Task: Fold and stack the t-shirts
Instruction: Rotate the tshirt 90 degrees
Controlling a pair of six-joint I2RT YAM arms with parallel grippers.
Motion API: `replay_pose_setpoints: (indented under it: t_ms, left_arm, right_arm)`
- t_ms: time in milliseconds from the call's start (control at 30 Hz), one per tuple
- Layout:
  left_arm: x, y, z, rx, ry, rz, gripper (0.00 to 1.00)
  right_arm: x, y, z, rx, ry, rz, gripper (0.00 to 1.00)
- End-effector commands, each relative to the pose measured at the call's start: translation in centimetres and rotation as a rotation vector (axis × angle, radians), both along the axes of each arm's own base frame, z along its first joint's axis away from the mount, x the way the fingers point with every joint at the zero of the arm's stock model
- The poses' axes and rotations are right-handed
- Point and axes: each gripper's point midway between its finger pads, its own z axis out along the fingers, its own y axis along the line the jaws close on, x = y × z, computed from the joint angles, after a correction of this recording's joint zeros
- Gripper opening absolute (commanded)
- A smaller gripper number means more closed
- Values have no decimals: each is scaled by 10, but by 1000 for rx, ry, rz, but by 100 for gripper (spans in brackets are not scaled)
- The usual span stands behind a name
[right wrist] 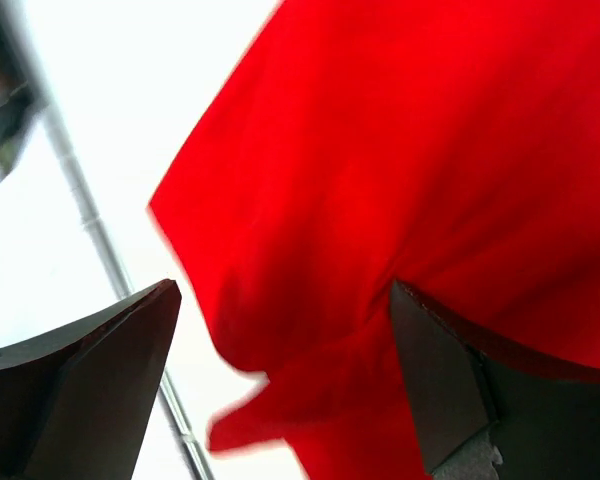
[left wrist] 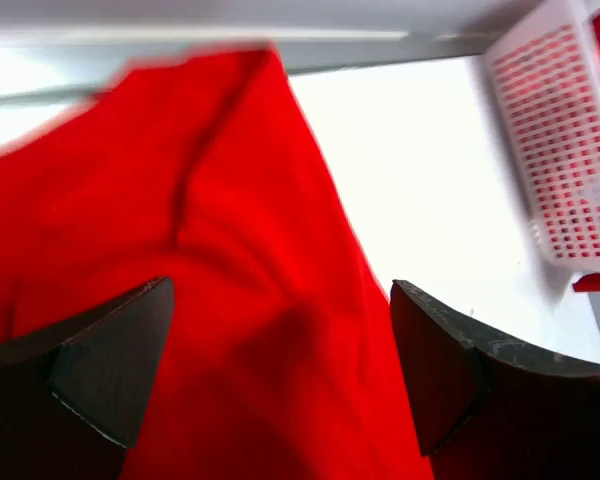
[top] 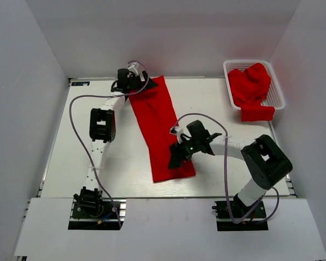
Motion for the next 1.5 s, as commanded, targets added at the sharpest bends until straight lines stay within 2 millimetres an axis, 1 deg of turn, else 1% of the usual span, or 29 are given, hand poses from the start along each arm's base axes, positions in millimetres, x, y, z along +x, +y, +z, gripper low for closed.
replay_pose_setpoints:
  t_ms: [0, 33, 133, 233, 333, 367, 467, 500, 567, 600, 633, 733, 767, 867, 967, 1000, 1033, 1067, 1100, 1133, 1167, 1200, 1267, 1300, 1333, 1367, 1400, 1433, 1467]
  left_arm:
    - [2, -53, -20, -113, -59, -39, 100]
    - [3, -66, -12, -112, -93, -35, 100]
    - [8, -79, -19, -72, -124, 13, 100]
    - [11, -73, -24, -50, -122, 51, 100]
    - [13, -72, -23, -49, -131, 61, 100]
    - [15, -73, -17, -53, -143, 61, 100]
    - [18, -72, 11, -62, -182, 69, 100]
    - [21, -73, 39, -67, -232, 66, 100]
    - [22, -70, 69, -54, -284, 70, 100]
    - [25, -66, 84, -41, -309, 92, 100]
    - [23, -64, 122, -39, -363, 100, 100]
    - [21, -49, 161, 21, -409, 158, 100]
    - [16, -43, 194, 43, -448, 176, 100]
    - [16, -8, 217, 125, -450, 272, 100]
    - [1, 27, 233, 242, -421, 344, 100]
    - [-10, 31, 213, 300, -374, 320, 100]
    - [-27, 36, 239, 313, -398, 316, 100]
    - [-39, 39, 239, 339, -376, 304, 100]
    - [-62, 45, 200, 400, -249, 267, 100]
    - [-80, 53, 187, 414, -168, 290, 100]
    - [-104, 67, 208, 409, -145, 355, 100]
    - [-141, 69, 147, 454, -2, 321, 100]
    - [-181, 65, 131, 394, 34, 304, 100]
    - [-225, 72, 107, 377, 93, 297, 100]
    - [-242, 66, 103, 287, 127, 311, 100]
    - [-281, 67, 63, 286, 226, 293, 100]
    - [-297, 67, 58, 255, 245, 292, 100]
    - [-314, 57, 70, 198, 218, 242, 100]
    - [-337, 57, 52, 214, 271, 217, 100]
  right_arm:
    - [-66, 26, 0, 86, 167, 226, 90]
    - [-73, 33, -4, 90, 183, 267, 90]
    - [-75, 55, -9, 101, 172, 349, 90]
    - [-69, 64, -13, 93, 139, 352, 90]
    - [-63, 68, -4, 98, 97, 336, 90]
    - [-55, 75, 8, 132, 40, 333, 90]
    - [-44, 76, 22, 117, -17, 307, 90]
    - [-35, 82, 36, 134, -54, 298, 90]
    - [-26, 84, 48, 126, -101, 280, 90]
    - [-21, 87, 63, 146, -142, 268, 90]
    - [-18, 86, 68, 149, -156, 256, 90]
    - [-14, 83, 86, 157, -190, 221, 90]
    - [-10, 81, 86, 137, -207, 197, 90]
    - [-6, 71, 90, 87, -181, 117, 90]
    - [18, 54, 79, -44, -195, -64, 90]
    - [22, 48, 74, -82, -195, -100, 90]
    - [26, 46, 73, -101, -199, -125, 90]
    - [26, 43, 69, -112, -173, -155, 90]
    - [26, 39, 67, -135, -173, -171, 90]
    - [24, 38, 67, -135, -171, -178, 90]
    - [18, 31, 62, -144, -139, -207, 90]
    - [16, 27, 58, -154, -130, -217, 90]
    - [2, 19, 52, -154, -97, -213, 90]
    - [-5, 19, 49, -150, -73, -202, 90]
    - [-15, 14, 42, -156, -38, -199, 90]
    - [-20, 13, 50, -127, -37, -203, 90]
    - [-33, 10, 42, -128, 19, -196, 90]
    - [-47, 6, 34, -128, 67, -179, 90]
    - [-52, 6, 40, -97, 75, -168, 90]
